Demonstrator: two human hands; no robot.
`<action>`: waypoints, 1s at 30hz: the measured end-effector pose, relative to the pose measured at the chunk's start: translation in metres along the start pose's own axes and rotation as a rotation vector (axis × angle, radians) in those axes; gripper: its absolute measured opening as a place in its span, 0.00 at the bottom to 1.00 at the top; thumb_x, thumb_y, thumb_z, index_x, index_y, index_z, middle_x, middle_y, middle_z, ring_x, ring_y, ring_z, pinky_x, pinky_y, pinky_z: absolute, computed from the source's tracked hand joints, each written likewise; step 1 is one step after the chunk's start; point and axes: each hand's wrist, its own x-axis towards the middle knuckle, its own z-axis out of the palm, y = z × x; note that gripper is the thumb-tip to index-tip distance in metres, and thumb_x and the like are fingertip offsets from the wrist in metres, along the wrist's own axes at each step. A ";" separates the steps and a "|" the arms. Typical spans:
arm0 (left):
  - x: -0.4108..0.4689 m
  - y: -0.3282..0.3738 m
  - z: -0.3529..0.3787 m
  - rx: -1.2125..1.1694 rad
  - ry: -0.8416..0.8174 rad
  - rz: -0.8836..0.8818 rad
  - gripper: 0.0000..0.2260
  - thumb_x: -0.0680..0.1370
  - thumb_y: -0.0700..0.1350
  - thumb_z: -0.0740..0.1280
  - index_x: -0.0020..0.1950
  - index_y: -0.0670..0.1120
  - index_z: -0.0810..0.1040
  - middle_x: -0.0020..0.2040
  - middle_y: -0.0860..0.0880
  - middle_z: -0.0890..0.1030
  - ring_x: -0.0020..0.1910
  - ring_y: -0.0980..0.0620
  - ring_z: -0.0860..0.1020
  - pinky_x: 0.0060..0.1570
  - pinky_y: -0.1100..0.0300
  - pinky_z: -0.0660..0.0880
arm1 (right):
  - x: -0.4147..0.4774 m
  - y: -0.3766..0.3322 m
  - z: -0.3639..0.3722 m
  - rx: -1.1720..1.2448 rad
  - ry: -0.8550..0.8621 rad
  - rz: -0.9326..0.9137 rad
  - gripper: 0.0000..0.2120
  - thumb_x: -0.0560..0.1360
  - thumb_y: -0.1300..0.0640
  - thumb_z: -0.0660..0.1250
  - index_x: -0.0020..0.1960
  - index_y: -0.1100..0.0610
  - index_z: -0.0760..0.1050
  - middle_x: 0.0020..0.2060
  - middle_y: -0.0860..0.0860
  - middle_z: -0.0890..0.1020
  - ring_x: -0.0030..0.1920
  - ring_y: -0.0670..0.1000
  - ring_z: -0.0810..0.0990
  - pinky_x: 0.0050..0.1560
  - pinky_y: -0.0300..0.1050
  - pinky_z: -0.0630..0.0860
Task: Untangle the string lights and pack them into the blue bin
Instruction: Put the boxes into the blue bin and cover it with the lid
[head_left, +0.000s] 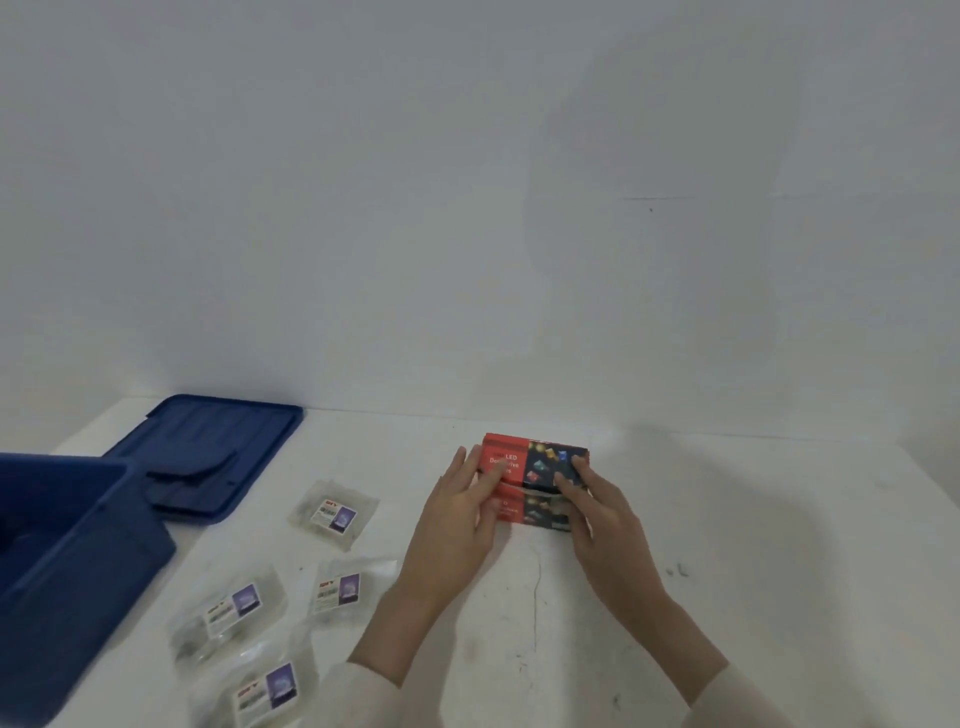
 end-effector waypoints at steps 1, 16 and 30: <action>-0.005 -0.002 -0.012 -0.037 0.037 -0.027 0.20 0.81 0.43 0.57 0.73 0.52 0.62 0.76 0.54 0.55 0.76 0.54 0.48 0.70 0.66 0.46 | 0.004 -0.012 0.009 -0.007 -0.022 0.005 0.18 0.72 0.70 0.67 0.62 0.63 0.76 0.65 0.62 0.74 0.62 0.64 0.74 0.59 0.54 0.73; -0.138 -0.128 -0.253 0.097 0.457 -0.449 0.18 0.79 0.46 0.62 0.69 0.51 0.69 0.74 0.50 0.63 0.75 0.51 0.54 0.70 0.60 0.53 | 0.010 -0.280 0.128 0.419 -0.366 0.025 0.25 0.78 0.48 0.60 0.74 0.53 0.60 0.67 0.54 0.69 0.56 0.52 0.75 0.54 0.41 0.70; -0.197 -0.255 -0.359 0.195 0.548 -0.852 0.24 0.78 0.47 0.63 0.73 0.47 0.63 0.64 0.39 0.74 0.65 0.36 0.66 0.63 0.46 0.64 | -0.023 -0.384 0.167 0.927 -0.559 0.617 0.16 0.73 0.64 0.65 0.60 0.58 0.71 0.53 0.60 0.79 0.50 0.64 0.80 0.47 0.62 0.80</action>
